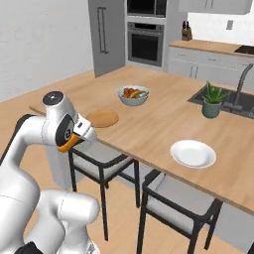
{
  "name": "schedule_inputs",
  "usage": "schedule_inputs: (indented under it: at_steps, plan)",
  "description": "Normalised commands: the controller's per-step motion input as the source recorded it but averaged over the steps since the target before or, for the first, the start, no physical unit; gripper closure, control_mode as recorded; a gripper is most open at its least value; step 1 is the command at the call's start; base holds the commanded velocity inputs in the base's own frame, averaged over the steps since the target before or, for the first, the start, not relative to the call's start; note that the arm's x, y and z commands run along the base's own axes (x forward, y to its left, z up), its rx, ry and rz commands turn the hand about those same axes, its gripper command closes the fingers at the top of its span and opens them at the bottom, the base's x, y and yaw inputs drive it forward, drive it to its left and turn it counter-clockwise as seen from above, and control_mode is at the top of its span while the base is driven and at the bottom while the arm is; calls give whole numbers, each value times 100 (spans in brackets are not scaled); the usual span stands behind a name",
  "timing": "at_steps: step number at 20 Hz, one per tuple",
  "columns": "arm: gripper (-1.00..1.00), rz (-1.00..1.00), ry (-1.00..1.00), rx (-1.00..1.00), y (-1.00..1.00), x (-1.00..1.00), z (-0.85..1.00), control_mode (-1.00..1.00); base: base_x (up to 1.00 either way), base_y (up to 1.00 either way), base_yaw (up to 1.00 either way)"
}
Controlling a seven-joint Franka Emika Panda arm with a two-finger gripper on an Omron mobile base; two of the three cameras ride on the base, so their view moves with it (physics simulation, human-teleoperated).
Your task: Place one bun and one sausage from the bowl on each plate.
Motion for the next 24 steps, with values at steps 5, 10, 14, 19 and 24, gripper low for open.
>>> schedule_inputs:
  at_steps: [5, 10, 14, 19, 24]
  plan:
    - [100, 0, 0, 0, 0, 0, 0, 100, 90, 100, -47]
    - [100, 0, 0, 0, 0, 0, 0, 100, 97, 77, -48]
    - [100, 0, 0, 0, 0, 0, 0, 100, 99, 37, -39]
    - [100, 0, 0, 0, 0, 0, 0, 100, 86, -2, -21]
    - [100, 4, 30, 0, -7, 100, -10, -100, 0, 0, 0]
